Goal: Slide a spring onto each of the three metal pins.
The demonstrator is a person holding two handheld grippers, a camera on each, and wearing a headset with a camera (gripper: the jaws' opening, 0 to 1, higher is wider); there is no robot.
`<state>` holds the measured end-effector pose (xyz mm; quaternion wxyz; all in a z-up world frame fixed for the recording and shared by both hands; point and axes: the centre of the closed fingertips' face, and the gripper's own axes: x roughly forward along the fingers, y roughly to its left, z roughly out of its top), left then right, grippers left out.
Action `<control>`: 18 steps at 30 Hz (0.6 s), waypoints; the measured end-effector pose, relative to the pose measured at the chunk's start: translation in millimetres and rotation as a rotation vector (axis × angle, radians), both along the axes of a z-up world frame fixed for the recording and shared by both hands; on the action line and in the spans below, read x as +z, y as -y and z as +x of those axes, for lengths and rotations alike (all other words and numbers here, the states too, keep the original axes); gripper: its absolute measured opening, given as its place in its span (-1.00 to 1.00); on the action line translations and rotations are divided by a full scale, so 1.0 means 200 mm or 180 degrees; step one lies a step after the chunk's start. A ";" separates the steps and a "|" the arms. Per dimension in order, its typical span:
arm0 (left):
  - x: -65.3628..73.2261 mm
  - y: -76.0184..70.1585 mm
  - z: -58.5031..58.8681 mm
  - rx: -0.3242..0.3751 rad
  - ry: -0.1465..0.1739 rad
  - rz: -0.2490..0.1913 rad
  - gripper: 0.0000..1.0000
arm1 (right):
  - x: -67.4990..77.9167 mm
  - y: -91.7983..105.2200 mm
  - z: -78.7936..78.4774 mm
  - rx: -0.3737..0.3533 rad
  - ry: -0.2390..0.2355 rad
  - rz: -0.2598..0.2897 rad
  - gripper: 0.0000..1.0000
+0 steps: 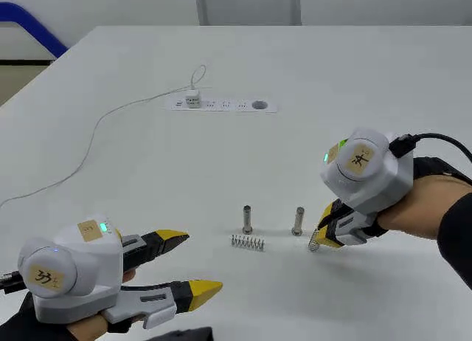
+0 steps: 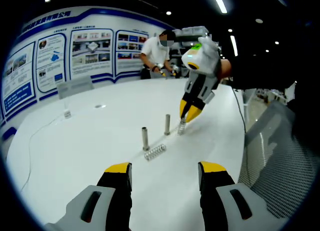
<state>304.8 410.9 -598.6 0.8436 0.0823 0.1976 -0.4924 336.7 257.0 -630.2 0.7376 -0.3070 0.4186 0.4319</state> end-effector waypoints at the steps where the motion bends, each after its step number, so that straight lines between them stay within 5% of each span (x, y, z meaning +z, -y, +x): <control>1: 0.00 0.00 0.00 0.0000 0.0001 0.0001 0.10 | 0.00 0.00 0.00 0.0000 -0.0009 -0.0002 -0.77; 18: 0.00 0.00 0.00 -0.0001 0.0005 -0.0002 0.10 | 0.14 -0.02 0.00 0.0015 -0.0081 0.0059 -0.77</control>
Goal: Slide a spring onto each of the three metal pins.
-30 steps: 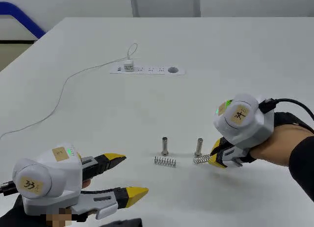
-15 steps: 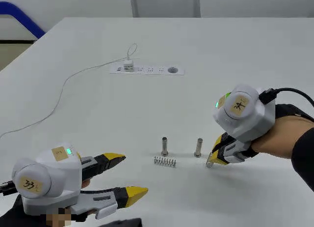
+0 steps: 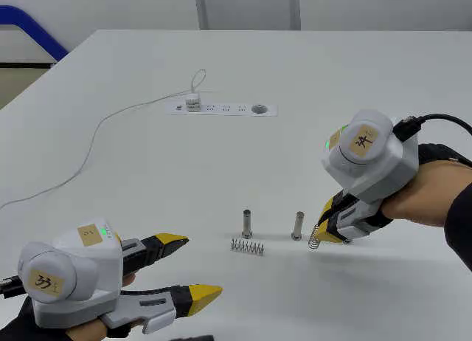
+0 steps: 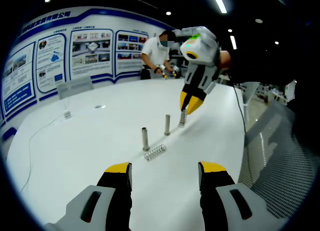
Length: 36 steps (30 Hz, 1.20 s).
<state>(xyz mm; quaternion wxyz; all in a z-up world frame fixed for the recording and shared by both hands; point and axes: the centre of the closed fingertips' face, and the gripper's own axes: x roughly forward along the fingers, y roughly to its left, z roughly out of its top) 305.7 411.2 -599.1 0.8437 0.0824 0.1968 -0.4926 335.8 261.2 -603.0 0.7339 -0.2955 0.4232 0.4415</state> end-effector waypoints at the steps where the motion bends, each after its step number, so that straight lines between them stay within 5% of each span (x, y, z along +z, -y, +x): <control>1: 0.00 0.00 0.00 0.0001 0.0000 -0.0001 0.10 | 0.01 0.00 0.00 0.0006 -0.0003 -0.0001 -0.77; 22: 0.01 0.00 0.00 0.0019 0.0012 -0.0012 0.10 | 0.16 -0.05 0.08 0.0083 0.0153 -0.0031 -0.77; 36: 0.01 -0.01 0.01 0.0027 0.0020 -0.0019 0.10 | 0.17 -0.08 0.14 0.0086 0.0173 -0.0049 -0.77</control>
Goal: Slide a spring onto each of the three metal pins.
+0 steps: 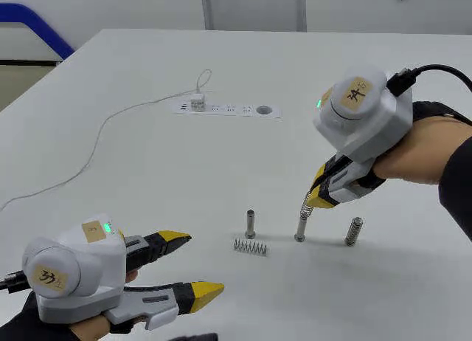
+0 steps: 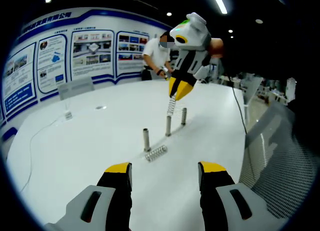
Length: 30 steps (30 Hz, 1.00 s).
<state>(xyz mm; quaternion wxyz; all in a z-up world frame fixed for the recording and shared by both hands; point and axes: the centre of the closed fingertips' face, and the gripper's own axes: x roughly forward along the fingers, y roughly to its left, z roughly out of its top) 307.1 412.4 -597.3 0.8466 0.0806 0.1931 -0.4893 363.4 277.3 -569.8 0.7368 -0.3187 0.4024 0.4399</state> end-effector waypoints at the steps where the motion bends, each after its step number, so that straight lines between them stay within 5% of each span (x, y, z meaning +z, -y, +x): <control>1: 0.00 0.00 0.00 0.0000 0.0000 -0.0002 0.10 | 0.00 0.00 0.00 -0.0002 -0.0006 -0.0002 -0.77; 30: 0.00 0.00 0.00 0.0004 -0.0006 0.0007 0.10 | -0.16 0.00 0.02 -0.0095 -0.0278 -0.0057 -0.77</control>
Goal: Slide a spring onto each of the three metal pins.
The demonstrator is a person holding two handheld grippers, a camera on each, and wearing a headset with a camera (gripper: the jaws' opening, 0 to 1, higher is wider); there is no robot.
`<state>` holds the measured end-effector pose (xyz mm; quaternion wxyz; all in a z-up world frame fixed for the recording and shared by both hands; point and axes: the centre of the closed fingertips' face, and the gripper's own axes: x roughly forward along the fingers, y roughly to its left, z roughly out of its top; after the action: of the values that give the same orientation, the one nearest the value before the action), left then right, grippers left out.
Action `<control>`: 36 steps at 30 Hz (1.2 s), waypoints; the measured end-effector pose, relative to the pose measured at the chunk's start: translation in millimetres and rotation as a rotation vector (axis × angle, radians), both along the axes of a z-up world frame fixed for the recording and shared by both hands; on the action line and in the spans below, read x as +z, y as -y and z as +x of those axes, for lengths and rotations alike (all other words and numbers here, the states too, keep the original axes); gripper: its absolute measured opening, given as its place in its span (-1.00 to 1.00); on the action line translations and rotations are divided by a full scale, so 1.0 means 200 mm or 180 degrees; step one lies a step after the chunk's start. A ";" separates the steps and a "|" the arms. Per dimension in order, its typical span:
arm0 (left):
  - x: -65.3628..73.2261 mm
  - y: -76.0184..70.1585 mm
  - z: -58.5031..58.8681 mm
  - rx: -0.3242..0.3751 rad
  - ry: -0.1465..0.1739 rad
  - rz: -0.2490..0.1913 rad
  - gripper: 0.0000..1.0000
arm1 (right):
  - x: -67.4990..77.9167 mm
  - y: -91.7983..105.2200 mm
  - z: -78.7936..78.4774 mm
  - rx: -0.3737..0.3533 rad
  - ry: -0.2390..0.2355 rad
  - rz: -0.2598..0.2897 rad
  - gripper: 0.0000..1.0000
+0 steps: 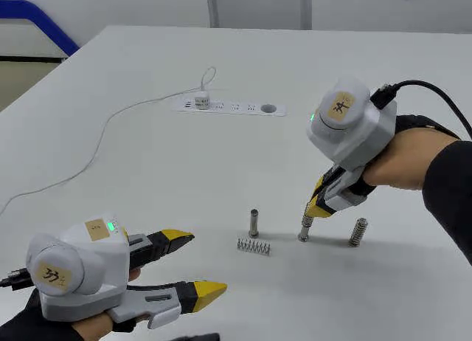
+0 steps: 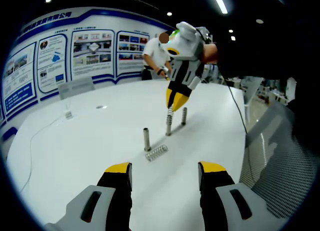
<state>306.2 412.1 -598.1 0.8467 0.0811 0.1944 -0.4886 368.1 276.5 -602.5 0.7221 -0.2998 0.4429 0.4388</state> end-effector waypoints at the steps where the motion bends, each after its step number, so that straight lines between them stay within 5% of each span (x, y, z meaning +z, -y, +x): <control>1: 0.00 0.00 0.00 0.0001 -0.0003 -0.0001 0.10 | 0.00 0.00 0.00 -0.0005 -0.0009 0.0003 -0.77; 36: 0.00 0.00 0.00 -0.0003 0.0002 -0.0002 0.10 | -0.17 0.00 0.03 -0.0077 -0.0147 -0.0031 -0.76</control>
<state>306.3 412.7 -598.3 0.8466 0.0811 0.1940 -0.4890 373.6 276.8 -635.6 0.7155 -0.2877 0.4652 0.4346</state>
